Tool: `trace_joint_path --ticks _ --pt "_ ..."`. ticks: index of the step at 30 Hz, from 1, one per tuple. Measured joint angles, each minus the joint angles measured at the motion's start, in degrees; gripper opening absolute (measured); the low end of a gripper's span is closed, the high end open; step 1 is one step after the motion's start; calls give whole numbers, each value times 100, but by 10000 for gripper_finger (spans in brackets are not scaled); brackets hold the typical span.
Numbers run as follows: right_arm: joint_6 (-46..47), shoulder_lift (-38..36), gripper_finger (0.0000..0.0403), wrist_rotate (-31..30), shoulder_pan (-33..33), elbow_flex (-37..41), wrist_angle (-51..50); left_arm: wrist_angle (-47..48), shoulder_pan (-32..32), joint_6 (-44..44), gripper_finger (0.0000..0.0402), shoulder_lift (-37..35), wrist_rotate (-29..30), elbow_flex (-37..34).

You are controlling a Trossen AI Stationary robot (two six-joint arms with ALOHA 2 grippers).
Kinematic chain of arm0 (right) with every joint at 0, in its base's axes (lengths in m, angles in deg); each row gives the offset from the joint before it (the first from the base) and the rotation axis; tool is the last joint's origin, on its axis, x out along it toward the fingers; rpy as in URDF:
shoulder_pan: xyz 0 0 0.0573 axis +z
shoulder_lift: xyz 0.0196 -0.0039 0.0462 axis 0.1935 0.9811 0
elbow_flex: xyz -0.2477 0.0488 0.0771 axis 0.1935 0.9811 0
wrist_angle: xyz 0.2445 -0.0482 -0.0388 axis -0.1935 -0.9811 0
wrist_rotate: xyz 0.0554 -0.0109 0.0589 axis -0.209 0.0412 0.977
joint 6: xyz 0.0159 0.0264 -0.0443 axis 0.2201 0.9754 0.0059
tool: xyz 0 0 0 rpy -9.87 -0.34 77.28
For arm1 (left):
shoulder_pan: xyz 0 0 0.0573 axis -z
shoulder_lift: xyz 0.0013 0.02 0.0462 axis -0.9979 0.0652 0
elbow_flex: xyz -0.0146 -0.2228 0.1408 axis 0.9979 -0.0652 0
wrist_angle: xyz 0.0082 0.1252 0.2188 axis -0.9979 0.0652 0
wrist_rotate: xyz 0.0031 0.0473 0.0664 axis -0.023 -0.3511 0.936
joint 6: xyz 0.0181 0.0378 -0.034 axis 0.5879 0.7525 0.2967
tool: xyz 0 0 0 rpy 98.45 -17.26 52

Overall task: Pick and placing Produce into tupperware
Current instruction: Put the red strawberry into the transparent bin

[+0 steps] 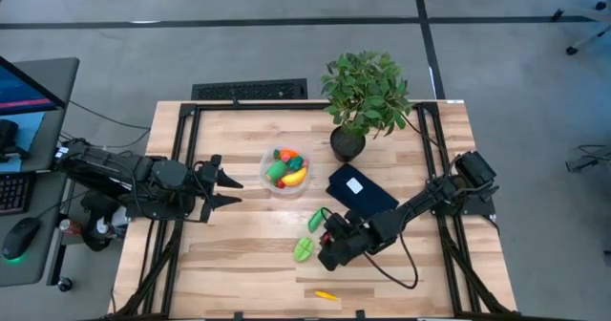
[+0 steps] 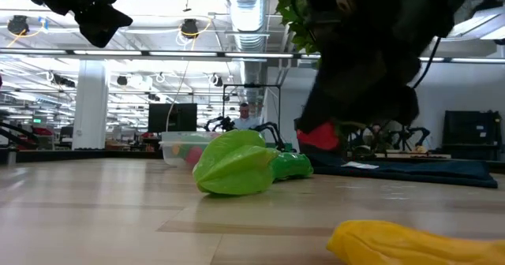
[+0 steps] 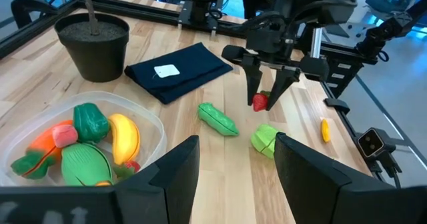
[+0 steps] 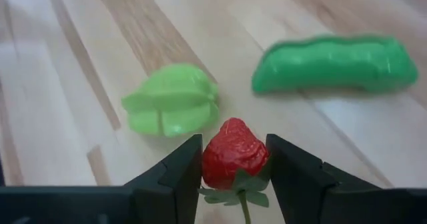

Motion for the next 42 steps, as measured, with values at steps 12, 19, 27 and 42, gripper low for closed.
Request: trace_joint_path --ticks 12,19,27,42 --pt "-1113 0 145 -10 -415 -641 11 -1 -1 -144 183 0 -3 0" --pt "-1768 0 157 -10 -724 -1041 11 -2 0 -182 183 0 -61 0" --pt "-2452 0 146 14 -1111 -1476 9 -1 -1 -183 183 -1 -64 0" --pt "-3302 0 159 29 -1995 -2012 13 31 197 -156 183 0 -59 0"
